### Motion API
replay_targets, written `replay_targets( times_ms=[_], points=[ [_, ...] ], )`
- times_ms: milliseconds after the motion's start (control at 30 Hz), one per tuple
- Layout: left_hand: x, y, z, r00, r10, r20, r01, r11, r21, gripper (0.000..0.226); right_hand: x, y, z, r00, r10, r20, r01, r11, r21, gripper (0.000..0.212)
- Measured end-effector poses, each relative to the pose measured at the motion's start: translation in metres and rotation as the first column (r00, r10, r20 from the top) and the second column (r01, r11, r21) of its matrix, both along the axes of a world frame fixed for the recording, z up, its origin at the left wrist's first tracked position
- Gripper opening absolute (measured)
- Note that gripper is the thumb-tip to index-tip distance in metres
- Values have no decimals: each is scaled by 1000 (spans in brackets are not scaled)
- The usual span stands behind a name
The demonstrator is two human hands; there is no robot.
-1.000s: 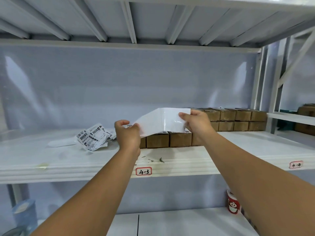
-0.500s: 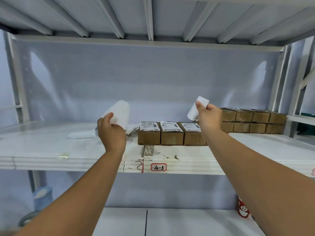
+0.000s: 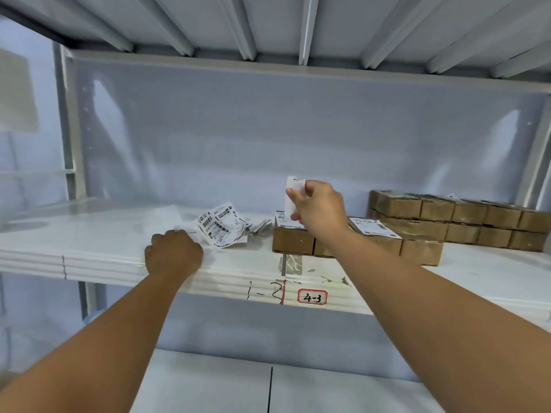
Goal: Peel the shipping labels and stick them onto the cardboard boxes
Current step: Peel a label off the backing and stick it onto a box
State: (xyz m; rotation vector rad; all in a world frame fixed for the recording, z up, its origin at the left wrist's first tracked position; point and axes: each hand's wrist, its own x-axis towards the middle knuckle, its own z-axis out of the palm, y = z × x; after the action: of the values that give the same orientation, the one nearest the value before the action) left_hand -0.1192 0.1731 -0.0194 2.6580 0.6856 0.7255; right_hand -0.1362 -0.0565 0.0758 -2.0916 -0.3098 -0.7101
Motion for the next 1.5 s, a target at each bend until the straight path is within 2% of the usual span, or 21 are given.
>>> replay_targets(
  times_ms=[100, 200, 300, 367, 400, 433, 500, 567, 600, 633, 667, 733, 800, 900, 967, 1167, 1233, 1300, 1400, 1500],
  points=[
    [3, 5, 0, 998, -53, -31, 53, 999, 5, 36, 3, 8, -8, 999, 15, -35, -17, 998, -67, 17],
    [3, 2, -3, 998, -38, 50, 39, 999, -16, 48, 5, 11, -15, 998, -4, -56, -2, 994, -110, 28],
    [0, -5, -7, 934, -64, 352, 61, 998, 21, 57, 7, 12, -21, 999, -23, -30, 19, 991, -132, 29],
    [-3, -16, -7, 810, -187, 556, 167, 982, 86, 46, 9, 12, -23, 999, -36, 5, 36, 990, -137, 27],
    [-7, -27, -1, 737, -263, 622, 294, 954, 55, 36, 9, 12, -24, 999, -32, 26, 35, 992, -122, 26],
    [-12, -43, 6, 673, -325, 664, 466, 884, -39, 25, 8, 12, -24, 999, -17, 51, 22, 995, -96, 26],
    [-23, -79, 23, 603, -387, 698, 742, 594, -311, 6, 3, 13, -25, 995, 10, 104, -4, 998, -62, 30],
    [-27, -108, 37, 575, -330, 749, 814, 326, -480, 18, -4, 12, -25, 987, 12, 160, -2, 998, -61, 34],
    [-28, -118, 43, 561, -280, 779, 827, 242, -508, 23, -7, 11, -25, 983, 8, 183, 6, 997, -76, 33],
    [-29, -124, 48, 543, -231, 807, 838, 196, -508, 26, -9, 8, -25, 980, 3, 201, 18, 995, -102, 30],
    [-31, -131, 54, 529, -200, 825, 846, 196, -495, 27, -12, 3, -25, 977, -3, 214, 32, 991, -133, 27],
    [-33, -141, 61, 524, -194, 829, 841, 271, -468, 22, -14, -9, -25, 973, -13, 229, 58, 980, -188, 24],
    [-35, -152, 66, 529, -202, 824, 836, 291, -465, 17, -15, -21, -26, 969, -20, 247, 72, 976, -204, 25],
    [-36, -169, 69, 512, -189, 838, 849, 263, -459, 21, -16, -38, -26, 969, -53, 242, 72, 995, -72, 29],
    [-35, -177, 71, 534, -155, 831, 832, 271, -484, 21, -17, -49, -24, 973, -84, 216, 90, 996, -17, 32],
    [-21, -201, 82, 680, 4, 733, 720, 189, -668, 18, -26, -91, -30, 956, -9, 294, 111, 936, -334, 26],
    [-16, -211, 86, 688, 25, 725, 705, 213, -677, 21, -28, -106, -32, 952, -14, 307, 158, 879, -450, 30],
    [-12, -222, 88, 684, 16, 729, 703, 252, -665, 24, -30, -119, -35, 949, -36, 312, 192, 851, -489, 31],
    [-9, -243, 92, 670, -10, 742, 720, 253, -646, 26, -31, -143, -36, 958, -83, 276, 190, 902, -389, 24],
    [0, -262, 90, 690, -54, 722, 700, 300, -648, 28, -26, -165, -33, 1000, 21, 21, -19, 995, -94, 12]
  ],
)
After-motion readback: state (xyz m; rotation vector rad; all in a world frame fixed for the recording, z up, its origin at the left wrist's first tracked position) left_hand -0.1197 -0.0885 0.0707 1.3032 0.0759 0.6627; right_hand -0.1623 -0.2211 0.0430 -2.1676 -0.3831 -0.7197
